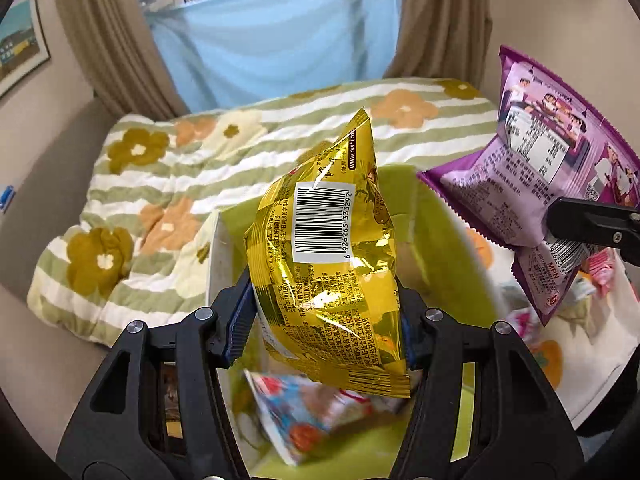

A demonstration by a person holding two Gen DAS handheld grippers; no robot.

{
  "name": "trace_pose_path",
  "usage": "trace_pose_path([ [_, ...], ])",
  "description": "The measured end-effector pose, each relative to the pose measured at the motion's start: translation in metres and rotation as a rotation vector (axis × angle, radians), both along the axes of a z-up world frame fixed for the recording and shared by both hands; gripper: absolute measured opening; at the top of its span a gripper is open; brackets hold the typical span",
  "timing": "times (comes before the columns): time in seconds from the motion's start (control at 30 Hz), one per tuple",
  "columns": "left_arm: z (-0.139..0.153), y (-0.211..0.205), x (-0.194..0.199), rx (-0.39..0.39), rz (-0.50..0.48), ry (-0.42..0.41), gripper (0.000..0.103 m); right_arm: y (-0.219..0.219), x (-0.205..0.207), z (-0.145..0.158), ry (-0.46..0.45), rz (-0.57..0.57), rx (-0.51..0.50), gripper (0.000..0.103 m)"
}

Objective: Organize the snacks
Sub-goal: 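Carry both bags over the box and open both tools to drop them inside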

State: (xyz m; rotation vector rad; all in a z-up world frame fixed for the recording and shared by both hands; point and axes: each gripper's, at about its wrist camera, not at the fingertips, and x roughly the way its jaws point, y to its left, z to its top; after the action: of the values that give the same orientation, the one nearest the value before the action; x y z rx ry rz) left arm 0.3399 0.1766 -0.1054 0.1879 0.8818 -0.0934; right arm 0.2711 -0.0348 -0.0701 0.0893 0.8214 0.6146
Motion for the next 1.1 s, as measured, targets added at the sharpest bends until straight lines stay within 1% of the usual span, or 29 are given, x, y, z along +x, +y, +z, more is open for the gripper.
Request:
trace_pose_path([
  [0.1,-0.021,0.018,0.028,-0.019,-0.022,0.066,0.054,0.019,0.017,-0.007,0.022,-0.021,0.0,0.056],
  [0.2,-0.041,0.028,0.045,-0.042,-0.035,0.109,0.058,0.034,0.032,-0.018,0.054,-0.052,-0.004,0.056],
  [0.23,-0.047,0.029,0.049,-0.047,-0.039,0.121,0.067,0.039,0.037,-0.022,0.065,-0.061,-0.006,0.056],
  [0.27,-0.053,0.031,0.053,-0.045,-0.036,0.136,0.09,0.042,0.041,-0.025,0.073,-0.068,-0.009,0.056],
  [0.3,-0.057,0.032,0.054,-0.037,-0.028,0.144,0.098,0.043,0.044,-0.028,0.082,-0.073,-0.013,0.056],
  [0.33,-0.059,0.034,0.054,-0.036,-0.025,0.132,0.103,0.046,0.046,-0.032,0.093,-0.079,-0.018,0.056],
  [0.37,-0.059,0.036,0.052,-0.044,-0.027,0.118,0.103,0.047,0.049,-0.034,0.102,-0.081,-0.022,0.056],
  [0.5,-0.064,0.04,0.042,-0.028,-0.004,0.139,0.103,0.055,0.055,-0.039,0.121,-0.08,-0.056,0.056],
  [0.57,-0.065,0.045,0.034,-0.045,0.026,0.143,0.103,0.058,0.055,-0.041,0.125,-0.075,-0.068,0.056],
  [0.77,-0.06,0.056,0.011,-0.138,0.11,0.156,0.103,0.066,0.062,-0.045,0.126,-0.04,-0.085,0.056],
  [0.8,-0.062,0.056,0.009,-0.145,0.115,0.16,0.103,0.069,0.066,-0.046,0.122,-0.038,-0.088,0.056],
  [0.87,-0.065,0.055,0.008,-0.129,0.125,0.168,0.103,0.074,0.071,-0.05,0.117,-0.034,-0.083,0.057],
  [0.93,-0.067,0.056,0.005,-0.116,0.138,0.167,0.103,0.08,0.078,-0.057,0.11,-0.034,-0.125,0.057],
  [1.1,-0.067,0.064,0.0,-0.138,0.166,0.162,0.102,0.1,0.084,-0.068,0.069,0.002,-0.227,0.057],
])
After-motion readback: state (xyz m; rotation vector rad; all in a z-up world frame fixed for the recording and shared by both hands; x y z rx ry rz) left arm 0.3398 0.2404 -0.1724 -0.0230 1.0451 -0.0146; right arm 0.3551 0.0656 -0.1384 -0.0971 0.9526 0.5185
